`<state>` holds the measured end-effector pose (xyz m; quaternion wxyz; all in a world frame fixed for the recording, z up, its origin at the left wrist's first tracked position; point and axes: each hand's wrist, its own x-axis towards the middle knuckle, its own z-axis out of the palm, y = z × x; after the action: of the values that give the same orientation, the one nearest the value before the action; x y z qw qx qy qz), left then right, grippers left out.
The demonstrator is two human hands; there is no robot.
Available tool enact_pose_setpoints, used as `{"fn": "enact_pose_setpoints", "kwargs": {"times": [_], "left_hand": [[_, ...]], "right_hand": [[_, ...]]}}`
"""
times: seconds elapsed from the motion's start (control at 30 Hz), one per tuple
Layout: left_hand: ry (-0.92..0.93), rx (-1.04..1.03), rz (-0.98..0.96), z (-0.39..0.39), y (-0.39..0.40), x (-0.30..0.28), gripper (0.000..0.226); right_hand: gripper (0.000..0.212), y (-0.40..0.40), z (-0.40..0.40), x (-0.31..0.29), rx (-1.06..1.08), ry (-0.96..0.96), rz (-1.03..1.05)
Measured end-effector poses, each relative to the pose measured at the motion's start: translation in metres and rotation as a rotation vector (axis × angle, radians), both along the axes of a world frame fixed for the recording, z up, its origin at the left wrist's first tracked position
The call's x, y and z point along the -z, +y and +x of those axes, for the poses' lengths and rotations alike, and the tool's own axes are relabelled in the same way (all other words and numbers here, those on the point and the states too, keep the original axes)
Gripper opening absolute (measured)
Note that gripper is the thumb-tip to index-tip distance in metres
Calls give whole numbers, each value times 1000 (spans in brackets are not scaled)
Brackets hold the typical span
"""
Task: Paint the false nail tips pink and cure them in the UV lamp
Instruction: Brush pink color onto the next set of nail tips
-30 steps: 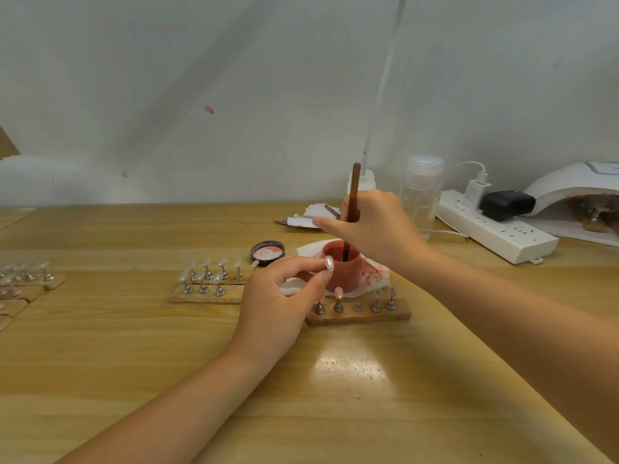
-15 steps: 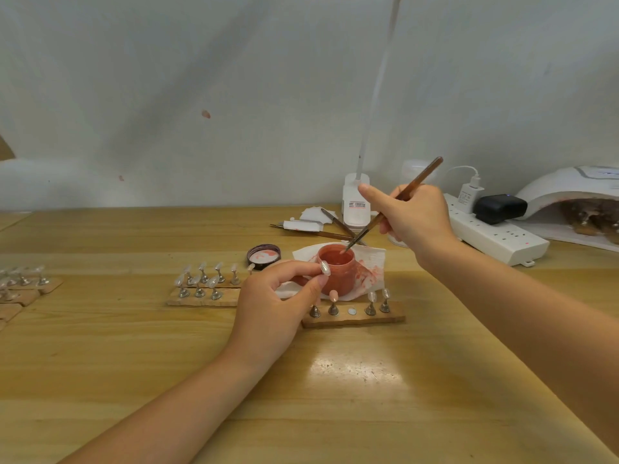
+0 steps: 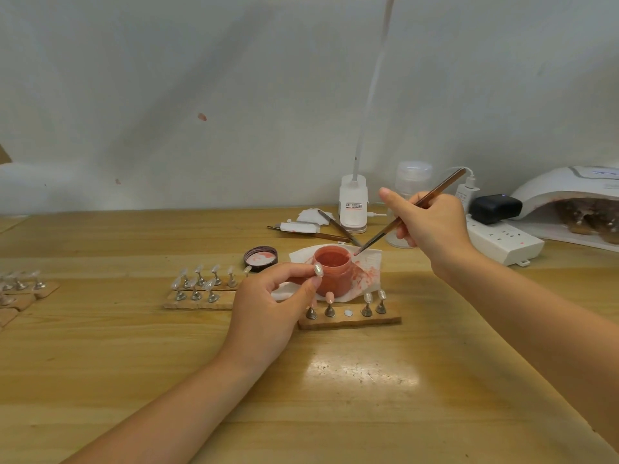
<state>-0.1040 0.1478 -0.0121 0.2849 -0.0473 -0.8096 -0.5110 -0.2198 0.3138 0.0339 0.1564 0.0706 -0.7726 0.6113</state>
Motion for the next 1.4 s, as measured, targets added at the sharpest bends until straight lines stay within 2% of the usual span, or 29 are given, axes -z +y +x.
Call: {"fn": "enact_pose_setpoints", "kwargs": {"times": [0.2,0.33,0.5,0.73,0.97,1.13,1.4], "left_hand": [[-2,-12,-11,-1,-1,1,30],[2,-14,-24,-1,-1,0,31],[-4,-21,-19,-1,-1,0,30],[-39,-32,31,-2,-2,2,34],[-36,-27,32,-3,-2,3,34],[-18,-8,28,-4,-3,4,32],[13,5,38,-6,-3,6,32]], "right_hand": [[27,0,21,0,-45,-25,-303],[21,-6,47,8,-163,31,-387],[34,-14,72,21,-247,118,-375],[37,-13,79,23,-303,312,-219],[23,-18,83,26,-368,354,-236],[13,-18,84,25,-452,426,-158],[17,-16,83,30,-407,451,-99]]}}
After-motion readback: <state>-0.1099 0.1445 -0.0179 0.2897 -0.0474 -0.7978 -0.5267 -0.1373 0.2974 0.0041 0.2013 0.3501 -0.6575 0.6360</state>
